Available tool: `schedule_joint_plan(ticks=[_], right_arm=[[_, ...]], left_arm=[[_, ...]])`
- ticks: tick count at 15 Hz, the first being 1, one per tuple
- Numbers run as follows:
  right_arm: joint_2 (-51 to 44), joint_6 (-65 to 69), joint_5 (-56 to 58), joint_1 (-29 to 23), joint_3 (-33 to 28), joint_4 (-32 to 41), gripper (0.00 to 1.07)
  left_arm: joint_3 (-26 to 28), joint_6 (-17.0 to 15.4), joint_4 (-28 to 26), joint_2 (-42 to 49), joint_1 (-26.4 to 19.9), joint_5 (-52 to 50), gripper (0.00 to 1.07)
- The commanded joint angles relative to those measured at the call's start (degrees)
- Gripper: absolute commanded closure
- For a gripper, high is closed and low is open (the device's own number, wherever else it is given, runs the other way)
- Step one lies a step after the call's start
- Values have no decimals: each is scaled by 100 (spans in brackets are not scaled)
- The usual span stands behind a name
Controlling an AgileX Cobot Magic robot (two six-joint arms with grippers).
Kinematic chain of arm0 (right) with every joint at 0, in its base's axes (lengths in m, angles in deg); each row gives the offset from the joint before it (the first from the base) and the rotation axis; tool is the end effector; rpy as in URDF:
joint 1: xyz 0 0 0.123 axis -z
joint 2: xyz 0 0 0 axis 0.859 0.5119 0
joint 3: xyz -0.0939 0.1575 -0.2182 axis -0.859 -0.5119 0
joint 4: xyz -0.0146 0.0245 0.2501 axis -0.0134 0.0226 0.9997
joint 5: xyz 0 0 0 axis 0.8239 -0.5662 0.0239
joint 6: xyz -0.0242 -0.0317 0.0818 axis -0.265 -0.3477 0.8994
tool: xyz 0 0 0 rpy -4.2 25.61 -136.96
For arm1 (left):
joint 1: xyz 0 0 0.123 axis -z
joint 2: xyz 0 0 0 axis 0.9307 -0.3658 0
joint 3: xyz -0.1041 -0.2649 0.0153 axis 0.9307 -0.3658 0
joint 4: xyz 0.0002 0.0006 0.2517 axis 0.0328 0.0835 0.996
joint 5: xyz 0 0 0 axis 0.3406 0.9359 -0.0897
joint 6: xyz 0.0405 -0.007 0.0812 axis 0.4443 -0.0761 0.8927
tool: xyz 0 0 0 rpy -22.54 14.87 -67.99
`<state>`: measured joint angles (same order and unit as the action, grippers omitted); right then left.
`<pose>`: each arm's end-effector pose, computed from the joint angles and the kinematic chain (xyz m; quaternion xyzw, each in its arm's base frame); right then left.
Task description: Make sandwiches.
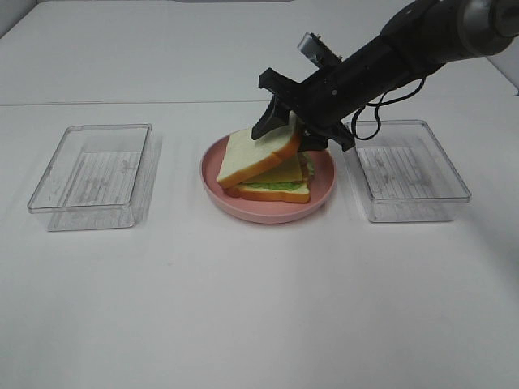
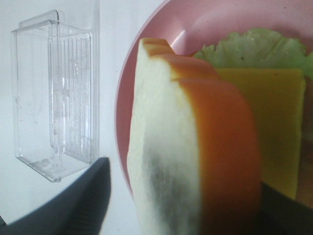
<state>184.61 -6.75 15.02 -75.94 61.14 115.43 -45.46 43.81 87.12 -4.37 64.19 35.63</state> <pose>0.4290 0.1773 0.1427 -0.0112 0.9372 0.3214 0.1350 -0.0085 -0.0027 0.2807 -0.0316 0.8511 0.0075 0.5240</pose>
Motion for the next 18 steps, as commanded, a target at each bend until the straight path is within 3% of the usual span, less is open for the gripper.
schedule_joint_plan(ticks=[1,7,11,15,17,18], right_arm=[[-29,86,52,6,40,-321,27],[-556,1089,286,6,183,-2555,27],[-579,2424,1822,6,1261,-4360,18],[-579,2630,3071,23,2263,-5449,18],[-579,2630,3260,143,2504,-5495,18],[-579,2595,3495,493,2618,-5472,18]], left_arm=[[-6,0,0,109,17,-52,4],[-6,0,0,109,17,-52,4],[-6,0,0,109,17,-52,4],[-6,0,0,109,17,-52,4],[-6,0,0,109,17,-52,4],[-6,0,0,109,17,-52,4]])
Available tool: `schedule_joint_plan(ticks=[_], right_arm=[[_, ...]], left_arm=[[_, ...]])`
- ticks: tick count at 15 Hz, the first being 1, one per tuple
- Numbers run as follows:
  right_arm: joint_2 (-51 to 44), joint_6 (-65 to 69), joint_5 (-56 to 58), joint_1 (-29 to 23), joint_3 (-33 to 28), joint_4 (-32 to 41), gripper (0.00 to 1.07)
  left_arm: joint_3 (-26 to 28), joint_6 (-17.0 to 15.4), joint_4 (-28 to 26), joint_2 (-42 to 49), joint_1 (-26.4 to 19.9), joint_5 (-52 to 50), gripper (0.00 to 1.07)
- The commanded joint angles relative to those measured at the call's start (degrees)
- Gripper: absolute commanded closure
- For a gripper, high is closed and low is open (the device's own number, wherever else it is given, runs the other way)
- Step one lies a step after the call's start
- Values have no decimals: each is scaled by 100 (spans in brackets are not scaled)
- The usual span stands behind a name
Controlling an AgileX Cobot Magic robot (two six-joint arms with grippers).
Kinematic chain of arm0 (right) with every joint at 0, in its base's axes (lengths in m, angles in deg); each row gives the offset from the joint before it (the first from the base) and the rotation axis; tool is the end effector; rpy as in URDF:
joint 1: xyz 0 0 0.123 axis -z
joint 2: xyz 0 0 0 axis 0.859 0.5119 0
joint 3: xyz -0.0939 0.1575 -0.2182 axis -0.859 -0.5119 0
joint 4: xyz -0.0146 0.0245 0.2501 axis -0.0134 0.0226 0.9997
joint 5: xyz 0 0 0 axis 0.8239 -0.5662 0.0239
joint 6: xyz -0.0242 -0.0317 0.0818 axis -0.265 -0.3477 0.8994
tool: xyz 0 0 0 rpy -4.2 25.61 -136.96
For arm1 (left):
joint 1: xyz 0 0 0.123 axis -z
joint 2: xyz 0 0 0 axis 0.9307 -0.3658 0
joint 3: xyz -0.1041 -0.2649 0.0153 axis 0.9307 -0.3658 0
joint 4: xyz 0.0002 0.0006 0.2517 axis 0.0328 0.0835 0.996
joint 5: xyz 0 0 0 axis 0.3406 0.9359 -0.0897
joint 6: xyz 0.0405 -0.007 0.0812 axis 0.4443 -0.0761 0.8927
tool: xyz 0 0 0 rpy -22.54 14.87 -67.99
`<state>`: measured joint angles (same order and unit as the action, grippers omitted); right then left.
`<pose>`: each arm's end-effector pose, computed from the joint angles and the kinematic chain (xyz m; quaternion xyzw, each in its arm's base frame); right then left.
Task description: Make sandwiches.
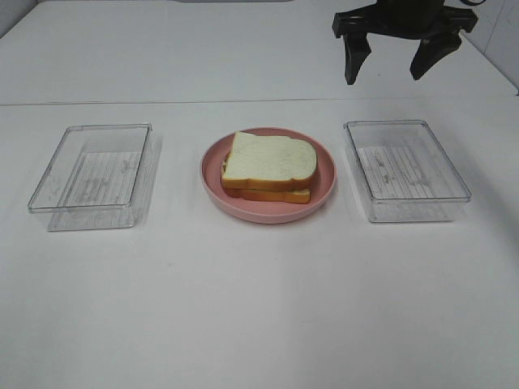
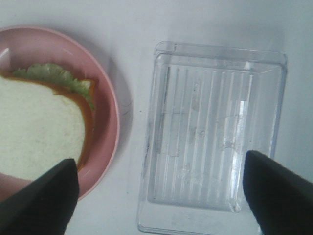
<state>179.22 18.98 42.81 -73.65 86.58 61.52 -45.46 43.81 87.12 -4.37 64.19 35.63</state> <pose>0.4487 0.1097 0.2750 -0.0688 0.9826 0.0000 0.1726 -0.0085 -0.0027 0.2807 -0.0316 0.8511 0.0075 0.5240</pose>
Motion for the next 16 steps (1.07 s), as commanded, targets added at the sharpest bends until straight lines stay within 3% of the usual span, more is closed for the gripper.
schedule_joint_plan(ticks=[1,5,8,11,12,15,16], right_arm=[[-40,17,716,355,74,-80,18],[-63,17,716,1054,74,6,19],[-281,-166,716,1049,-298,63,19],[-1387,-109,716,1049,-1782,132,25],[-2217,-46,716,1049,-2722,160,26],[-3300,34,699,1049,-3965,160,26],[-4584,74,665,1049,-5059,160,26]], left_arm=[[-6,0,0,109,17,-52,4],[-6,0,0,109,17,-52,4],[-6,0,0,109,17,-52,4],[-6,0,0,109,17,-52,4],[-6,0,0,109,17,-52,4],[-6,0,0,109,17,-52,4],[-6,0,0,109,17,-52,4]])
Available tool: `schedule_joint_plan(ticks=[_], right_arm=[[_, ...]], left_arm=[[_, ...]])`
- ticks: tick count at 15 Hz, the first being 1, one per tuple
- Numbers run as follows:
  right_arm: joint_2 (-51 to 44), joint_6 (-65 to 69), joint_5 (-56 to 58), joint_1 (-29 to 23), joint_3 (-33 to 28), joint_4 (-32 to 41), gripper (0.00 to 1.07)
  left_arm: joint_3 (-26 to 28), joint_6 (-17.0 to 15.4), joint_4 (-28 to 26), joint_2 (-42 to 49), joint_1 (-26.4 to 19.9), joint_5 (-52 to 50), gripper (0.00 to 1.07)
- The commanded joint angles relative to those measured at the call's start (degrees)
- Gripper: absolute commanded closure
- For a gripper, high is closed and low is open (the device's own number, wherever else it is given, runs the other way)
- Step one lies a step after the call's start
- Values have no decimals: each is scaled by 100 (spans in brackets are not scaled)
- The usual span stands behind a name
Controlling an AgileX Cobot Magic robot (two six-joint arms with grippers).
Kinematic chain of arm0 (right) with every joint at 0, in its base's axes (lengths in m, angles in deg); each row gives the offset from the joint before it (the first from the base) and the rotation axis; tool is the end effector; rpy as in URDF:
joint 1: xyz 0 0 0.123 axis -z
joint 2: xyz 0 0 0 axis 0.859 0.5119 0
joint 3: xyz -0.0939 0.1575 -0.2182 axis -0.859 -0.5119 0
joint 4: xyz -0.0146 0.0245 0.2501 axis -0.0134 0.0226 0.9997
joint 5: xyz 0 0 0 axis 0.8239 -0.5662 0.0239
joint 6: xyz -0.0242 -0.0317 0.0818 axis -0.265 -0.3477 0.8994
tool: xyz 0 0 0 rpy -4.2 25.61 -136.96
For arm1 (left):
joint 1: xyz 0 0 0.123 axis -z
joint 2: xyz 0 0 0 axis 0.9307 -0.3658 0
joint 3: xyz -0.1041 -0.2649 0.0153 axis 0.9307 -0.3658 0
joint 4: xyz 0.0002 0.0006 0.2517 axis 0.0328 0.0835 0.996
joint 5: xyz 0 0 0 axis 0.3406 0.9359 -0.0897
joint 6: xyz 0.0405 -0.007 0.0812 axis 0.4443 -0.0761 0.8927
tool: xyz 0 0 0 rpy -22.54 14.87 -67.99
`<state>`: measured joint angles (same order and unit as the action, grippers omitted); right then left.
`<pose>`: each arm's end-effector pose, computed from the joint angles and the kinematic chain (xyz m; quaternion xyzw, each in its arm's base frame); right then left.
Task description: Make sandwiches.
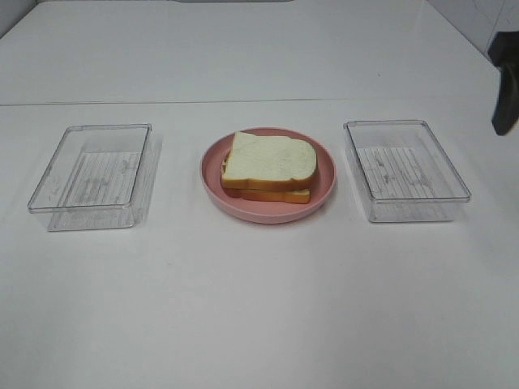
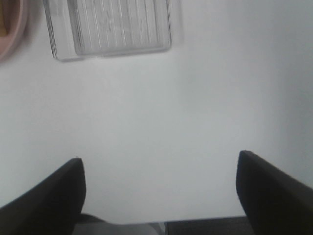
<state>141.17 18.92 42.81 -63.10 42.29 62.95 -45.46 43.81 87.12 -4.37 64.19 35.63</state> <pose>0.2780 0.0153 0.3090 0.0228 0.9928 -0.0087 0.1170 -0.0085 -0.0027 0.2807 -0.0316 0.8511 0.0075 0.5240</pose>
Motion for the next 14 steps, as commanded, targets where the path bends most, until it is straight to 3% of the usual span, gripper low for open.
schedule_joint_plan(ticks=[1,3,4,6,9,14], right_arm=[[-1112,80,647,-6,-871,17,26],[-2647,80,338,-6,-1793,11,26],[-2922,80,235,-6,-1925,11,26],[-4532,69,-149,-6,-2544,-11,26],[-6199,57,-264,-6,-3243,-195,26],[-7867,23,-384,-6,-4034,-527,27]], left_arm=[[-6,0,0,109,17,-52,4],[-6,0,0,109,17,-52,4],[-6,0,0,109,17,-52,4],[-6,0,0,109,17,-52,4],[-6,0,0,109,17,-52,4],[-6,0,0,109,17,-52,4]])
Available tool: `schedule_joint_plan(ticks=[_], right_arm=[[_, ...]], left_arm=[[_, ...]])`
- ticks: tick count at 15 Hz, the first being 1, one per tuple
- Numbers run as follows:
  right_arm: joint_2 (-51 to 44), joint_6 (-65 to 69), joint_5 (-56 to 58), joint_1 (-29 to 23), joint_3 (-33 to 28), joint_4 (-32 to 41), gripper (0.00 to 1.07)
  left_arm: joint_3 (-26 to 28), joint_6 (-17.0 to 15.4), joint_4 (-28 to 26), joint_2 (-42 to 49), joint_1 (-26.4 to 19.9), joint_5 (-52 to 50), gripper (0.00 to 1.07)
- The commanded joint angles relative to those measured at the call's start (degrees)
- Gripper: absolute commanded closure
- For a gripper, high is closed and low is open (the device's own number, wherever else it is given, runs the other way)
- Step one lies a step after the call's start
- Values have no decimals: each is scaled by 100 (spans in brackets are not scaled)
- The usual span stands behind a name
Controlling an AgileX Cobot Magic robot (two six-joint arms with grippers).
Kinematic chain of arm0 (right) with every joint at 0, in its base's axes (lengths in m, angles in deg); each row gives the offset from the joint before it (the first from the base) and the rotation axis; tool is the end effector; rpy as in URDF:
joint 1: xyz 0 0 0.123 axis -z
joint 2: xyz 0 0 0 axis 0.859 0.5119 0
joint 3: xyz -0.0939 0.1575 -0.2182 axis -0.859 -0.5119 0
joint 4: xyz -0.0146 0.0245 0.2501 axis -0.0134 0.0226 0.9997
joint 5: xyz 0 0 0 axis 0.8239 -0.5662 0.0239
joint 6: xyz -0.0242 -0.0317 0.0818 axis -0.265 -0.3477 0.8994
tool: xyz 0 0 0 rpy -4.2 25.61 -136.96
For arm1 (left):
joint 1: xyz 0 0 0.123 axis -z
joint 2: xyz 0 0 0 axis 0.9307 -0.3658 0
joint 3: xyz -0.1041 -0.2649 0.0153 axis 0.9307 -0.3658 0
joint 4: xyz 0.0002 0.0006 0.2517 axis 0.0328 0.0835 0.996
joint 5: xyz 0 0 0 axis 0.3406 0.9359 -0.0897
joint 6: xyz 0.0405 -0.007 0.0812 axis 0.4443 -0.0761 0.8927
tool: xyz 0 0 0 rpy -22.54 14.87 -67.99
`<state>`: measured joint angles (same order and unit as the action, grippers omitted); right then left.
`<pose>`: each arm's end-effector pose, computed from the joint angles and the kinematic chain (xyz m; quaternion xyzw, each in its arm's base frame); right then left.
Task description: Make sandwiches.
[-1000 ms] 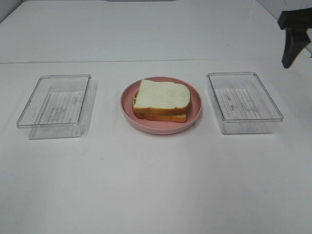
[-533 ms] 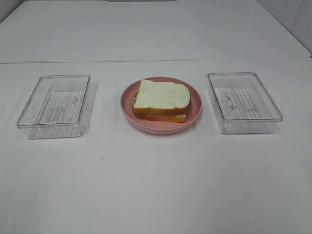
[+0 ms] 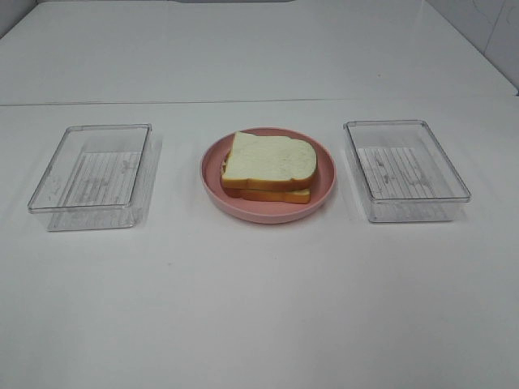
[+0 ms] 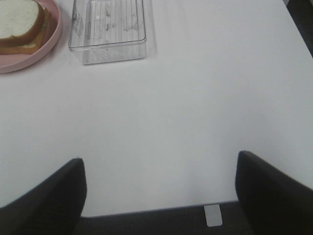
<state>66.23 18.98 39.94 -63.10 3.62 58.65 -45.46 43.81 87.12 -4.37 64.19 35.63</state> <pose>0.0078 -0.0092 0.2882 0.0282 0.8952 -0.0152 0.4445 -0.0085 -0.0027 0.2807 -0.0316 0.8511 0.0075 0.5240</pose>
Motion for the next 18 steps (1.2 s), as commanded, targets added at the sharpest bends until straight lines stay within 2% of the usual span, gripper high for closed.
schedule_joint_plan(ticks=[1,3,6,18], right_arm=[[-768,17,-97,-6,-355,-109,27],[-1066,17,-109,-6,-458,-86,27],[-1037,0,-298,-11,-636,-86,27],[-1031,-29,-298,-11,-625,-74,27]], left_arm=[[-6,0,0,109,17,-52,4],[-6,0,0,109,17,-52,4],[-6,0,0,109,17,-52,4],[-6,0,0,92,17,-52,4]])
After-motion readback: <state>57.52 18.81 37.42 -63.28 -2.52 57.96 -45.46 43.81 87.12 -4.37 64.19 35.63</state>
